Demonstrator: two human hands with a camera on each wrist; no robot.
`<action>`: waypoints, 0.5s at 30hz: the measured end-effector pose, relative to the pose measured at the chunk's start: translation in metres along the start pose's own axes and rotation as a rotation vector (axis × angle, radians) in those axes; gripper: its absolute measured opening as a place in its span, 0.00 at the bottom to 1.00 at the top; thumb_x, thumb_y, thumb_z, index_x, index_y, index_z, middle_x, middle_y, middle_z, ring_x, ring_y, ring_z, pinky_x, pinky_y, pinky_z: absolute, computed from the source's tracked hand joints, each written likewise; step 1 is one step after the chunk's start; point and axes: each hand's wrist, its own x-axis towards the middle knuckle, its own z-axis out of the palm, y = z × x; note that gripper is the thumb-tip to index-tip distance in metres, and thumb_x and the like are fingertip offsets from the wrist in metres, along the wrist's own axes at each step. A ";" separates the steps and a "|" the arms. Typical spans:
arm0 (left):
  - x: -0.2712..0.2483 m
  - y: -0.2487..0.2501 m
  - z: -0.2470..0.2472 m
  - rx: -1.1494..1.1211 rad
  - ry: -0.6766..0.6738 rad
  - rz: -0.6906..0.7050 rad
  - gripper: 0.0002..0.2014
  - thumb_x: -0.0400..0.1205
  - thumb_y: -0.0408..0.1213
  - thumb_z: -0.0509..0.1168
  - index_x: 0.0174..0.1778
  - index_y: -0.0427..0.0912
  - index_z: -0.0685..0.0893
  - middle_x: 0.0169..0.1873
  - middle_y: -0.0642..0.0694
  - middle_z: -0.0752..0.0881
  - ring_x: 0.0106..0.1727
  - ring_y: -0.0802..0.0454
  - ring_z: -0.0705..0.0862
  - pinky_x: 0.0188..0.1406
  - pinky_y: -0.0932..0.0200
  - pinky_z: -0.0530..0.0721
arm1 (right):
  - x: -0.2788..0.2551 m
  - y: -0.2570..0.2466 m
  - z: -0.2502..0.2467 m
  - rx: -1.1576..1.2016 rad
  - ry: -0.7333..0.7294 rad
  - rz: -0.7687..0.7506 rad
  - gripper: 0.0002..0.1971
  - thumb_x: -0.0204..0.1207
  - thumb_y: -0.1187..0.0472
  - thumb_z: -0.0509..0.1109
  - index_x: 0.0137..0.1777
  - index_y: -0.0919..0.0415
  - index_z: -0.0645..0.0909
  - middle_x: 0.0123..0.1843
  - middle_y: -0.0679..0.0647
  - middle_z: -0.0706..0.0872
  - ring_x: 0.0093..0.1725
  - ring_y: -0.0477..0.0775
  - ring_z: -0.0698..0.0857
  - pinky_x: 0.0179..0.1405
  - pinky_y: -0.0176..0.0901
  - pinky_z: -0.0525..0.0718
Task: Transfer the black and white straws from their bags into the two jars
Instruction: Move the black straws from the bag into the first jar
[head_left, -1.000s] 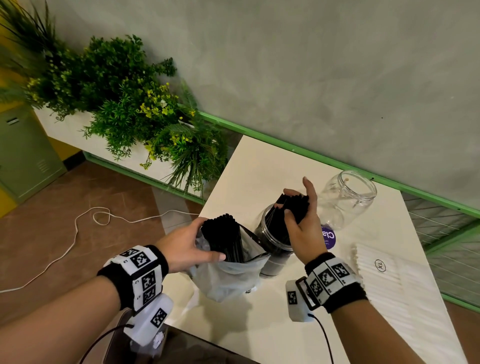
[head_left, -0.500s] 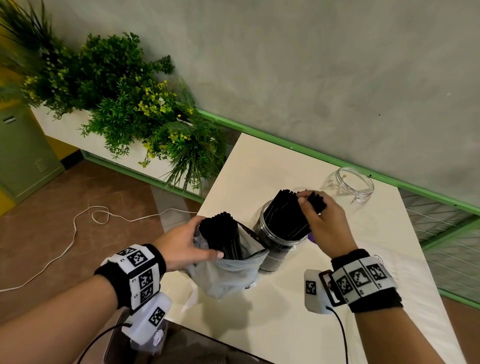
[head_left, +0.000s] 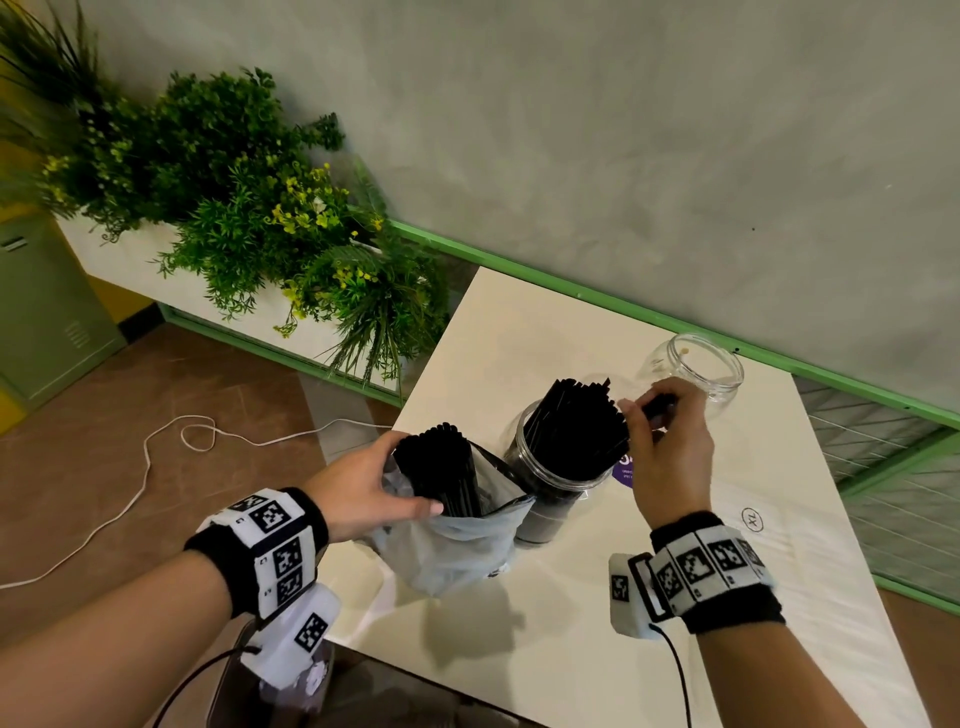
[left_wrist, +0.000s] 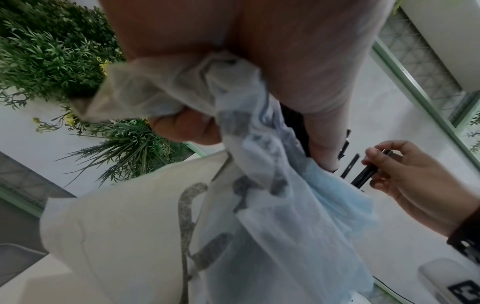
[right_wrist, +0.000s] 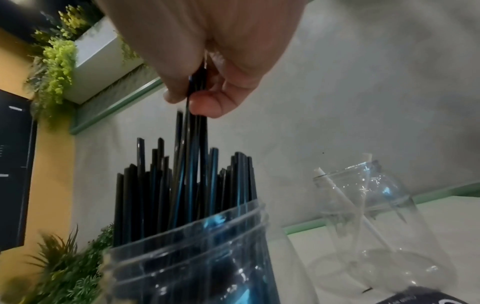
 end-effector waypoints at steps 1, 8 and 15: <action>0.000 0.000 0.000 -0.005 -0.001 0.001 0.46 0.60 0.67 0.74 0.72 0.54 0.67 0.56 0.59 0.81 0.59 0.59 0.81 0.60 0.59 0.80 | 0.000 0.001 0.000 -0.009 -0.008 -0.009 0.11 0.78 0.65 0.71 0.57 0.59 0.73 0.45 0.52 0.82 0.41 0.45 0.79 0.44 0.33 0.78; 0.002 0.000 -0.001 0.002 -0.006 0.014 0.50 0.56 0.71 0.69 0.73 0.53 0.66 0.59 0.55 0.83 0.60 0.57 0.82 0.61 0.56 0.81 | -0.002 -0.005 0.010 -0.209 -0.076 -0.226 0.16 0.82 0.56 0.61 0.62 0.63 0.83 0.62 0.58 0.77 0.55 0.59 0.78 0.55 0.52 0.82; 0.001 0.001 -0.002 -0.010 -0.026 0.022 0.50 0.55 0.72 0.68 0.73 0.53 0.66 0.60 0.54 0.82 0.61 0.58 0.81 0.61 0.57 0.81 | 0.018 -0.046 0.014 -0.465 -0.490 -0.111 0.28 0.77 0.45 0.70 0.74 0.56 0.71 0.65 0.57 0.75 0.60 0.59 0.79 0.57 0.50 0.80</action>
